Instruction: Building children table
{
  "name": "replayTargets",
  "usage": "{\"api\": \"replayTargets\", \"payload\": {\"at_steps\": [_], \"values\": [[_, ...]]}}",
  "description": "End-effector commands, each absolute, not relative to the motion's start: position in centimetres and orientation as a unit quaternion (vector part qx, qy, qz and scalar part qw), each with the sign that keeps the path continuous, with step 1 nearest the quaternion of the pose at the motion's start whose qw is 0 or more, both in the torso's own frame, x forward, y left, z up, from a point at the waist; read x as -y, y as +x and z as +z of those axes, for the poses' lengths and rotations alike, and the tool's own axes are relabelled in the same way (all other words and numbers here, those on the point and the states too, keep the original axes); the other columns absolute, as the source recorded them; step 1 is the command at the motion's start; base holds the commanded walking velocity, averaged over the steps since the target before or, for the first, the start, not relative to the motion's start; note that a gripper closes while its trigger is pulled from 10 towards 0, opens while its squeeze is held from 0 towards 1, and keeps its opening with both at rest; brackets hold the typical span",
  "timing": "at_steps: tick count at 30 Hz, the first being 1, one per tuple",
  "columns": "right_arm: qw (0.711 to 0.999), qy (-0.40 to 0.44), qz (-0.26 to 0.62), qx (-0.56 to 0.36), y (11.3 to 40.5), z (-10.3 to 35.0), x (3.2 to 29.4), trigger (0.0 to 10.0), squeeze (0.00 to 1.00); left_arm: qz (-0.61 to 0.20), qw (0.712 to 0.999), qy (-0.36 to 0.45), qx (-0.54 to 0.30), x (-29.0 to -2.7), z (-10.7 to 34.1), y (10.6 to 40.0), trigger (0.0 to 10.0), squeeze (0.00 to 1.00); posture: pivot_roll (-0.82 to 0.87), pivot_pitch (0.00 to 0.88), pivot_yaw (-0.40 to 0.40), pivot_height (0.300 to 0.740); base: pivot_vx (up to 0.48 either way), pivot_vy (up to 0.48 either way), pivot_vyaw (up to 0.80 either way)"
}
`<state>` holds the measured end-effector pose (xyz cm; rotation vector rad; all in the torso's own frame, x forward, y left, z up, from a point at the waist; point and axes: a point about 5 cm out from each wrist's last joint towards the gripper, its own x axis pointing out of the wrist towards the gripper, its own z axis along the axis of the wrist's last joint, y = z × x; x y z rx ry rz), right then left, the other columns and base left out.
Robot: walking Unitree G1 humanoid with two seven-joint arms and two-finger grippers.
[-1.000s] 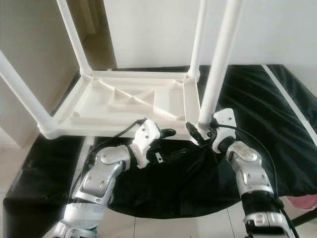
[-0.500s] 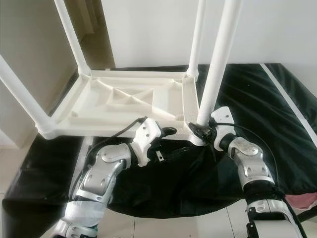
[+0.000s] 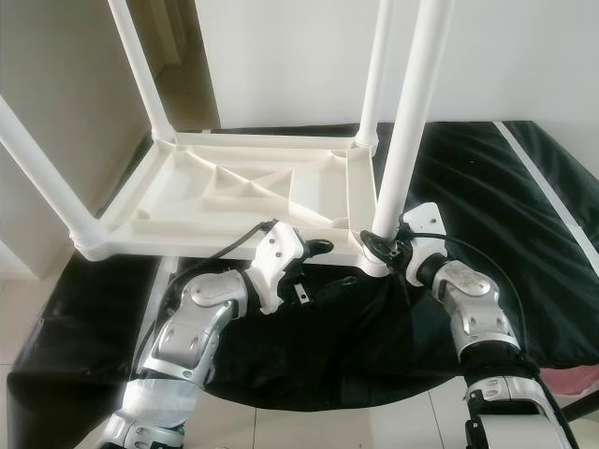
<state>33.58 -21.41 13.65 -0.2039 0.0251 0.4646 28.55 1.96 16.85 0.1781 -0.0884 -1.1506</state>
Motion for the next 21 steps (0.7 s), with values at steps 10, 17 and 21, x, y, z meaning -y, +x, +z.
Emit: {"api": "replayTargets", "payload": {"at_steps": [10, 17, 21], "values": [[0.987, -0.093, 0.112, -0.074, 33.2, 11.3, 20.5, 10.0, 0.0, -0.479, 0.874, 0.078, 0.041, -2.5, 16.8, 29.3, 10.0, 0.0, -0.08, 0.021, 0.046, 0.74, 0.0, 0.0, 0.0], [0.993, -0.05, 0.031, -0.102, 32.8, 10.0, 19.9, 10.0, 0.0, -0.482, 0.872, 0.079, 0.041, -2.4, 16.8, 29.2, 10.0, 0.0, -0.08, 0.026, 0.051, 0.74, 0.0, 0.0, 0.0], [0.993, -0.035, -0.014, -0.113, 32.4, 9.3, 19.8, 10.0, 0.0, -0.484, 0.871, 0.08, 0.039, -2.4, 16.7, 29.1, 10.0, 0.0, -0.08, 0.027, 0.051, 0.74, 0.0, 0.0, 0.0]]}}
